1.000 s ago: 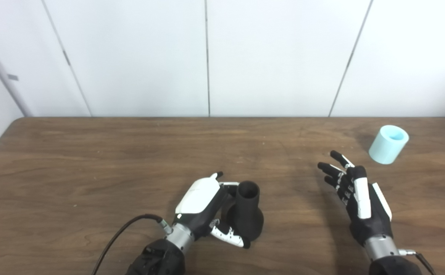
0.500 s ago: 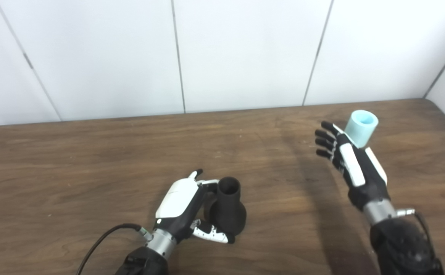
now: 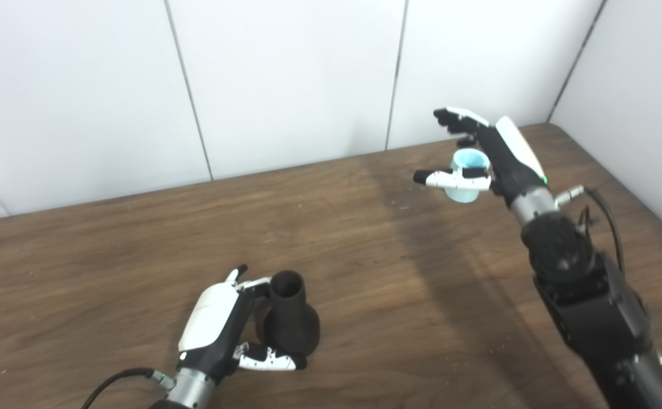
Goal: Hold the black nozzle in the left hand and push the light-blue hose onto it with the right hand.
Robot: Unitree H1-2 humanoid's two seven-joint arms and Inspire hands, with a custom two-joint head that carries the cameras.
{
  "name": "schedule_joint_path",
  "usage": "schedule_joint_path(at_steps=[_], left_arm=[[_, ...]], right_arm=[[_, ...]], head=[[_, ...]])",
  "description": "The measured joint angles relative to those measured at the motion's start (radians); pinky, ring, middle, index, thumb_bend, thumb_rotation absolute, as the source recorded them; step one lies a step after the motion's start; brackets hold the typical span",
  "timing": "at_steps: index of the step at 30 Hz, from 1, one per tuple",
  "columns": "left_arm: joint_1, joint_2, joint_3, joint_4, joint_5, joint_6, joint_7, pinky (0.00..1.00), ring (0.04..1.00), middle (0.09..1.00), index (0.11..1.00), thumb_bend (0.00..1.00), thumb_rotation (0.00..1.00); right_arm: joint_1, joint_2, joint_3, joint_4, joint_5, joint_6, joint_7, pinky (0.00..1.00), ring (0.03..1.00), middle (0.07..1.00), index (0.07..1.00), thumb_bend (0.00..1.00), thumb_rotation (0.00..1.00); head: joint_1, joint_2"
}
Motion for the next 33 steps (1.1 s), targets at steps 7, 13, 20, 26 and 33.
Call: schedule_joint_path(at_steps=[7,13,20,26,33], left_arm=[[0.002,0.002,0.002,0.002,-0.001,-0.006,0.001,1.00,0.707,0.449,0.503,0.52,0.00],[0.001,0.007,0.008,0.011,-0.009,-0.029,0.003,1.00,0.708,0.446,0.505,0.52,0.00],[0.004,0.011,0.016,0.011,-0.020,-0.040,0.002,1.00,0.706,0.446,0.503,0.52,0.00],[0.007,0.014,0.020,0.010,-0.023,-0.041,0.002,1.00,0.707,0.439,0.506,0.52,0.00],[0.005,0.023,0.014,0.006,-0.022,-0.040,-0.002,1.00,0.709,0.455,0.500,0.52,0.00]], right_arm=[[-0.125,-0.098,0.109,0.157,-0.163,-0.015,0.080,0.95,0.937,0.888,0.829,0.75,0.25],[-0.273,-0.146,0.214,0.316,-0.297,0.004,0.195,0.96,0.949,0.908,0.848,0.86,0.24],[-0.340,-0.148,0.253,0.423,-0.343,0.036,0.328,0.94,0.956,0.928,0.871,0.90,0.24],[-0.376,-0.145,0.255,0.498,-0.375,0.043,0.412,0.88,0.932,0.921,0.884,0.91,0.23],[-0.398,-0.100,0.210,0.555,-0.445,0.045,0.535,0.71,0.809,0.857,0.879,0.90,0.18]], head=[[-0.054,-0.006],[-0.080,-0.009],[-0.091,-0.003],[-0.086,0.005],[-0.080,0.020]])
